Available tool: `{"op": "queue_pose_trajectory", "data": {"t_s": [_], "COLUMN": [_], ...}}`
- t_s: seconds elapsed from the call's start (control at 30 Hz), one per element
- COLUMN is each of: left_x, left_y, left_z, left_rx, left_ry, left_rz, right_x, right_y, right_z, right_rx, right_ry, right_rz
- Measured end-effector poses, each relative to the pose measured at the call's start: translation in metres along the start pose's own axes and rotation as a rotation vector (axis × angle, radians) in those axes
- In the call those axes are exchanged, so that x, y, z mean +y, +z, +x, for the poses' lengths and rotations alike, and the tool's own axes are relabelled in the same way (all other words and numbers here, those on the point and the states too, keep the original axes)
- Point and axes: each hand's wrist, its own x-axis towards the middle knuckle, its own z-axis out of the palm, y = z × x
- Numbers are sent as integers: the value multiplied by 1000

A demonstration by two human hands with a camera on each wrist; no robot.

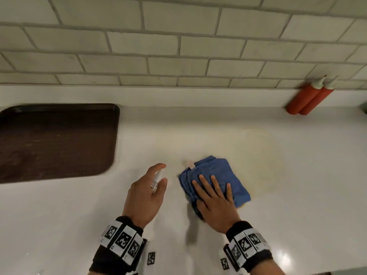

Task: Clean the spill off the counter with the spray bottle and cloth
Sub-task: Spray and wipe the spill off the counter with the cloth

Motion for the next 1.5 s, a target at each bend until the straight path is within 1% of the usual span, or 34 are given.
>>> {"op": "queue_pose_trajectory", "data": {"t_s": [0.13, 0.2, 0.3, 0.43, 0.57, 0.63, 0.73, 0.87, 0.97, 1.1, 1.17, 1.23, 1.37, 1.5], "left_x": [1, -2, -6, -11, -11, -8, -3, -1, -1, 0, 1, 3, 10, 25], "left_y": [5, 5, 3, -1, -1, 0, 2, -1, -5, -8, -8, -6, 2, 19], "left_z": [-2, -4, -6, -10, -14, -16, -17, -17, -18, -19, -18, -18, -20, -17], "left_rx": [-46, -63, -89, -105, -123, -131, -139, -111, -68, 12, 40, 70, 136, 189], "left_ry": [33, 28, 11, 5, 7, 4, 10, 22, 21, 11, -32, -78, -105, -147], "left_rz": [-15, -8, 17, 20, 25, 20, 6, 9, 15, 18, 13, 6, 24, 21], "right_x": [49, 64, 65, 46, 9, -10, -31, -54, -63, -58, -50, -45, -30, 4], "right_y": [0, -2, -9, 6, 31, 37, 31, 18, 10, -7, -15, -25, -43, -56], "right_z": [-12, -20, -33, -59, -82, -82, -71, -47, -19, 25, 49, 71, 108, 134], "right_rx": [-5, 3, -39, -49, 5, 27, 73, 29, 8, -72, -121, -131, -167, -152], "right_ry": [199, 302, 395, 406, 359, 314, 199, 17, -118, -275, -333, -341, -290, -248], "right_rz": [62, 106, 159, 165, 64, 6, -14, -9, -14, -12, -15, -40, -36, -1]}}
